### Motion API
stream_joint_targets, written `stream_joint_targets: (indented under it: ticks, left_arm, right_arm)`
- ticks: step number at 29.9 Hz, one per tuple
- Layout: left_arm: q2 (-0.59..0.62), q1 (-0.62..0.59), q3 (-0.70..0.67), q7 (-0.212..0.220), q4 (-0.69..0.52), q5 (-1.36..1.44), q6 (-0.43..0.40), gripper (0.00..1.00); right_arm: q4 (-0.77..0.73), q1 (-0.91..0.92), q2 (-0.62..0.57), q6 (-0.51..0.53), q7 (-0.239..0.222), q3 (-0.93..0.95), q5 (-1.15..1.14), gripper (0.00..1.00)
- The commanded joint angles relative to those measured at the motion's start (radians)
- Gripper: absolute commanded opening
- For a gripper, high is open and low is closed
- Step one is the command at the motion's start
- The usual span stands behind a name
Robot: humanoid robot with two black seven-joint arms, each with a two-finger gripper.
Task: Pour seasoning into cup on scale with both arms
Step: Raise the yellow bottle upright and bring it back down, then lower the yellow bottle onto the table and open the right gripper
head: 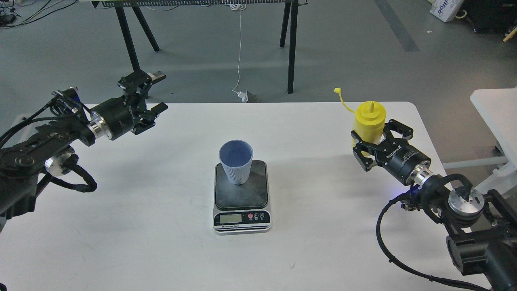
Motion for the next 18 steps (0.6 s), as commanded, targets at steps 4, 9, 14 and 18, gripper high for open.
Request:
stream_joint_targets:
  ticks: [4, 9, 14, 18]
  left_arm:
    - [-0.003, 0.011, 0.000, 0.000, 0.000, 0.000, 0.000, 1.00]
    - [-0.002, 0.011, 0.000, 0.000, 0.000, 0.000, 0.000, 0.99]
    - [-0.002, 0.011, 0.000, 0.000, 0.000, 0.000, 0.000, 0.99]
    - [0.000, 0.013, 0.000, 0.000, 0.000, 0.000, 0.000, 1.00]
  right_arm:
    - [-0.013, -0.028, 0.051, 0.050, 0.003, -0.061, -0.005, 0.02]
    - [-0.032, -0.031, 0.093, 0.053, 0.003, -0.068, -0.016, 0.04]
    - [-0.076, -0.022, 0.099, 0.056, 0.008, -0.070, -0.016, 0.05]
    - [-0.102, -0.021, 0.099, 0.056, 0.020, -0.108, -0.016, 0.12]
